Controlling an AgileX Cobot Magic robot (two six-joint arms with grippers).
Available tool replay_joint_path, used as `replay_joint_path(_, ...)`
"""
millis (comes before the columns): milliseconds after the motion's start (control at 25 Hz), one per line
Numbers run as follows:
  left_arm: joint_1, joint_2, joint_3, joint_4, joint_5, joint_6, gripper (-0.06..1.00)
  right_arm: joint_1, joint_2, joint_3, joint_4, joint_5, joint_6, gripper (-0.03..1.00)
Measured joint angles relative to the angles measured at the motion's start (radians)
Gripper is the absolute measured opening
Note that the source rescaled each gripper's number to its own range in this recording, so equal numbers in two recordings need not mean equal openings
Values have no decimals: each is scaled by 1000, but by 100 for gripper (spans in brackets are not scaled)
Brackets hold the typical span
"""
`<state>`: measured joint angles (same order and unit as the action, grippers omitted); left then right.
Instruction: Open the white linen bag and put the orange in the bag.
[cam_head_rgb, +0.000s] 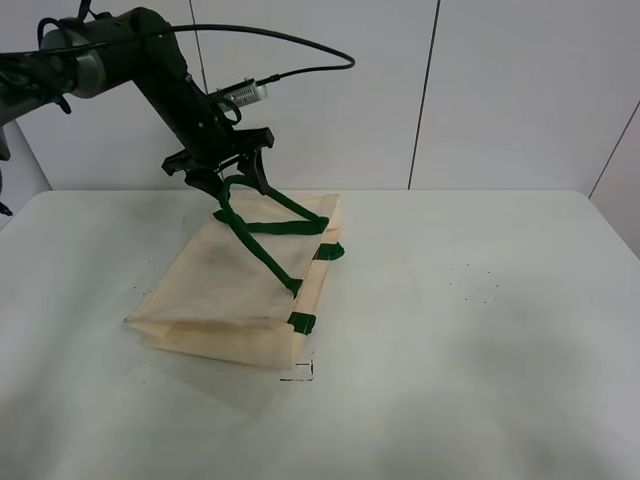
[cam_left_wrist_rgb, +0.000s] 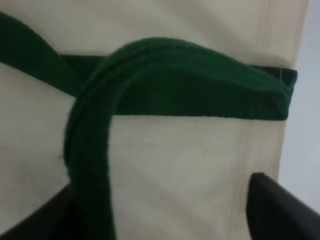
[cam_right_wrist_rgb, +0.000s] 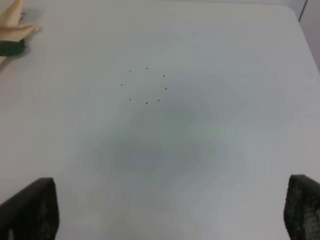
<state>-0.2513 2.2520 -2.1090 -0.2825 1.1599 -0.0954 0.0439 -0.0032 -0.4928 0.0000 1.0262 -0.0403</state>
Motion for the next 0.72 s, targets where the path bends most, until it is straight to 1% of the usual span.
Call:
replay_joint_path(40, 0, 0, 0, 16, -1, 2, 83, 0, 0, 0, 0, 0, 0, 100)
replay_joint_path(120, -5, 0, 0, 72, 3, 2, 85, 0, 0, 0, 0, 0, 0, 100)
replay_joint_path(200, -9, 0, 0, 159, 15, -7, 86, 0, 0, 0, 0, 0, 0, 100)
replay_joint_path(280, -8, 0, 0, 215, 25, -19, 86, 0, 0, 0, 0, 0, 0, 100)
replay_joint_path(400, 11, 0, 0, 230, 27, -25, 87, 0, 0, 0, 0, 0, 0, 100)
replay_joint_path(480, 42, 0, 0, 231, 27, -25, 87, 0, 0, 0, 0, 0, 0, 100)
replay_joint_path(720, 201, 0, 0, 263, 27, -19, 87, 0, 0, 0, 0, 0, 1, 100)
